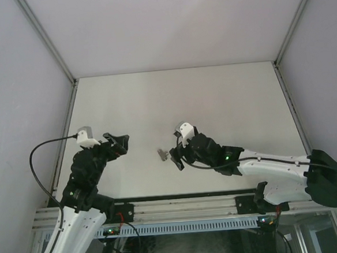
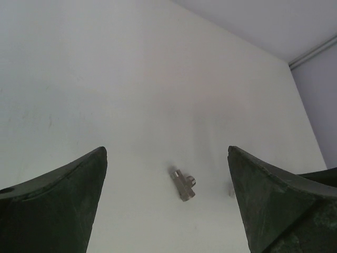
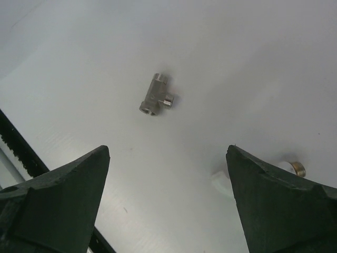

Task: Install the water faucets

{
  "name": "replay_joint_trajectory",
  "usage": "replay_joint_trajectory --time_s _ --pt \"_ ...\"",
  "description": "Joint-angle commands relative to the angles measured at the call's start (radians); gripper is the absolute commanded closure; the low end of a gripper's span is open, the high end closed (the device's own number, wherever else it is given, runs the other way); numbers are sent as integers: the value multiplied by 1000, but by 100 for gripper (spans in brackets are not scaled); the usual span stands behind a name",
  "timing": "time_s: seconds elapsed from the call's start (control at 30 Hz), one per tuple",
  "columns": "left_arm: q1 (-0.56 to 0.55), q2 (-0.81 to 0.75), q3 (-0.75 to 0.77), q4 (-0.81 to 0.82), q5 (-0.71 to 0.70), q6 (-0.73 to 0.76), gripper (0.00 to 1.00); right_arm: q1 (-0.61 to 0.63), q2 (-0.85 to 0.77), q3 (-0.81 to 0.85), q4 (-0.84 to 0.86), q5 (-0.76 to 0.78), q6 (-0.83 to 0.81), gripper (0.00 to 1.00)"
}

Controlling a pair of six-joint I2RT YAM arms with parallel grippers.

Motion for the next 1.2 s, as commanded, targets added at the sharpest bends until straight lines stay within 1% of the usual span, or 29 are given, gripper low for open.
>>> replay_joint_trajectory --time_s 0.0,0.1,0.17,0.27,0.33,0.4,0.5,0.6,0.87,1.07,1.17 --pt "-5 -60 -18 54 -95 -42 0 23 88 11 195 91 31 10" --pt "-6 -80 -7 21 -138 -38 0 26 142 34 207 114 136 12" --pt "-5 -84 -1 9 -162 -39 0 24 181 89 137 150 245 14" --pt "-6 -77 10 4 -175 -36 0 24 235 149 50 153 336 17" --pt "-6 -72 11 5 -175 -35 0 24 275 177 23 139 381 22" --pt "-6 -65 12 0 -176 -36 0 25 329 223 -11 95 391 24" --pt "-7 -64 16 -17 -177 -36 0 34 417 310 -94 67 414 25" --pt "-6 -65 20 -29 -188 -30 0 47 472 362 -118 32 412 25" --pt "-5 -62 22 -41 -205 -20 0 61 570 457 -222 66 417 28" --pt "-6 -54 20 -44 -209 -22 0 61 627 505 -247 63 399 29" --pt "-7 -45 16 -44 -207 -21 0 59 660 539 -261 73 379 32"
